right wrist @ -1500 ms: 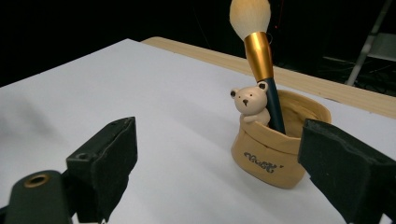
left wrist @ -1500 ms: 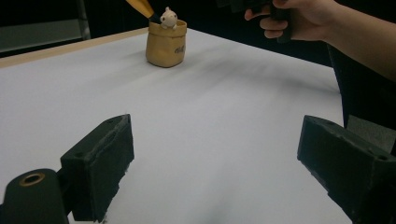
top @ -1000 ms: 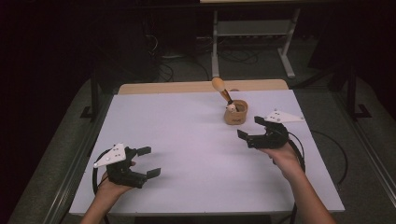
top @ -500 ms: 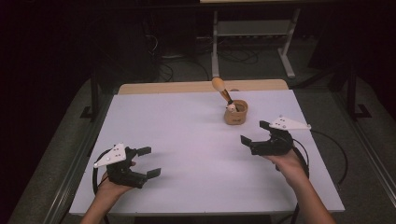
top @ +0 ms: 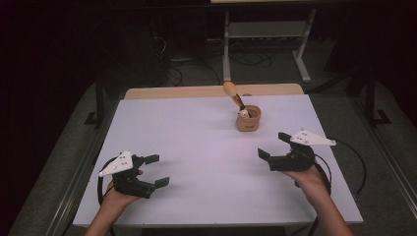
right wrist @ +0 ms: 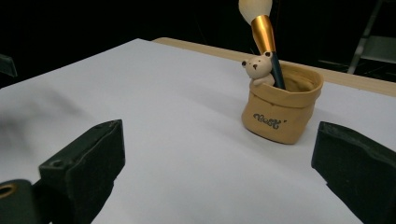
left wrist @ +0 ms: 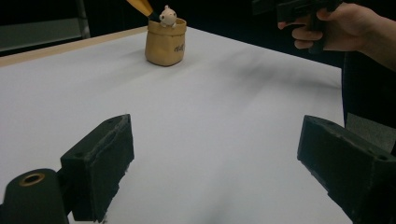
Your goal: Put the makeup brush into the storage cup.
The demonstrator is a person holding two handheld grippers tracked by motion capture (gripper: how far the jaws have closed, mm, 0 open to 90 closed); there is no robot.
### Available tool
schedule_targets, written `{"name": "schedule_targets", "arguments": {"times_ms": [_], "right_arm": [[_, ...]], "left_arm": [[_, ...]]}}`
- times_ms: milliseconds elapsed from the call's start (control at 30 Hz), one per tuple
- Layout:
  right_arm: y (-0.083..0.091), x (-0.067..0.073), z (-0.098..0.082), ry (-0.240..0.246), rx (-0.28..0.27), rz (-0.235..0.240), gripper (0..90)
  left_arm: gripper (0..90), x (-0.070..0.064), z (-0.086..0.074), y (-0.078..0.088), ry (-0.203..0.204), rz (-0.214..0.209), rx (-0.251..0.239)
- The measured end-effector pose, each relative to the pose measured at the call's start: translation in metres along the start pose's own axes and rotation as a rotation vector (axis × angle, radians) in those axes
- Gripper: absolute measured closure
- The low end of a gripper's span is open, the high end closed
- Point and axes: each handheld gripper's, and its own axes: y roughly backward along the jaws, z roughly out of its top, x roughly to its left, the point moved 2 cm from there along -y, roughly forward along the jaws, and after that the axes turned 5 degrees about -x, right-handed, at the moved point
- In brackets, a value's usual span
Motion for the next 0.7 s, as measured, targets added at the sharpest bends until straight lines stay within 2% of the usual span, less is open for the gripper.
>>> {"name": "schedule_targets", "arguments": {"times_ms": [400,533,700], "right_arm": [[0.017,0.007,-0.011,0.019,0.011,-0.007,2.2],[0.022,0.007,-0.013,0.028,-0.003,-0.010,2.2],[0.031,0.007,-0.017,0.017,-0.011,-0.015,2.2]], "left_arm": [[10.2,-0.001,0.000,-0.001,-0.002,0.000,-0.002],[10.1,-0.001,0.000,-0.001,-0.002,0.001,-0.003],[10.1,-0.001,0.000,-0.001,-0.001,0.002,-0.002]]}}
